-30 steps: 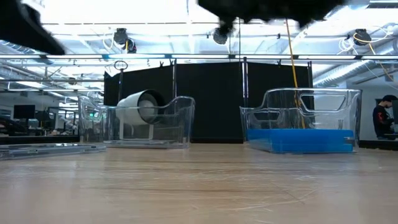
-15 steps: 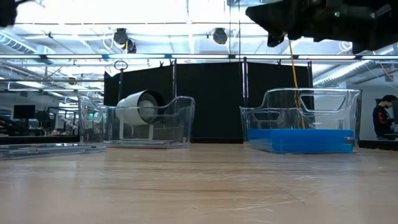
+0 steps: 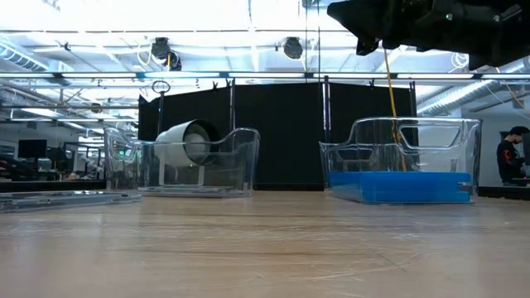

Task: Pick & place jewel cases by type
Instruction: Put the bottom black cd case into the left transparent bin

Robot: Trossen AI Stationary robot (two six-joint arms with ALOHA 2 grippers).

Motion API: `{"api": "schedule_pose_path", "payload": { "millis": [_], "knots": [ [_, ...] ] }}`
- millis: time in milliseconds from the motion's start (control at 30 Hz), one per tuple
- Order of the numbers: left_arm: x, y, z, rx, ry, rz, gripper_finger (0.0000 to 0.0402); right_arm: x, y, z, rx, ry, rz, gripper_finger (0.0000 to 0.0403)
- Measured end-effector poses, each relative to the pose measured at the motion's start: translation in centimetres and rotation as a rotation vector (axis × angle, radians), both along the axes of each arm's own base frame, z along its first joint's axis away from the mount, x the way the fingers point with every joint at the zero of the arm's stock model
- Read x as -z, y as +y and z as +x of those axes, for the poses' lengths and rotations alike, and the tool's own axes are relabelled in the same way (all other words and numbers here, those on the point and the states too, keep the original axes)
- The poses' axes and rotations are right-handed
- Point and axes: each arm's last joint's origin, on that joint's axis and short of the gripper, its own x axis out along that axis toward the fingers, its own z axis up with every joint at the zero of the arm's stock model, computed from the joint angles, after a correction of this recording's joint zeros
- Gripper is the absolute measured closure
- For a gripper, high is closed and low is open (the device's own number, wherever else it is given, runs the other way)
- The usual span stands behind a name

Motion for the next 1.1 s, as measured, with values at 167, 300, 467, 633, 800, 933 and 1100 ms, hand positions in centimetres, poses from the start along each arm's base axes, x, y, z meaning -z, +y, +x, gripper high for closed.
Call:
{"api": "schedule_pose_path", "payload": {
  "millis": [167,300,467,633,800,933,1100],
  "knots": [
    [2.3,-0.4,1.0,0.037,0.07,-0.088,0.0211,-0.2,0.0,0.0,-0.003,-0.016,0.016,0.0403],
    [2.6,-0.3,2.6,0.063,-0.041,-0.186,0.0211,-0.2,0.0,0.0,-0.005,-0.016,0.031,0.0403],
    [2.4,0.8,4.5,0.081,-0.184,-0.238,0.0211,-0.2,0.3,-0.1,-0.016,-0.014,0.031,0.0403],
    [2.6,2.8,5.6,0.125,-0.223,-0.258,0.0211,-0.1,0.3,-0.1,-0.018,-0.009,0.03,0.0403],
    [2.7,5.2,6.8,0.152,-0.269,-0.251,0.0211,-0.1,0.3,-0.1,-0.019,-0.008,0.029,0.0403],
    [2.6,6.7,7.8,0.16,-0.344,-0.251,0.0211,-0.1,0.3,0.0,-0.018,-0.009,0.029,0.0403],
    [2.2,8.4,9.8,0.178,-0.56,-0.15,0.0211,-0.1,0.3,0.0,-0.018,-0.009,0.03,0.0403]
  ]
}}
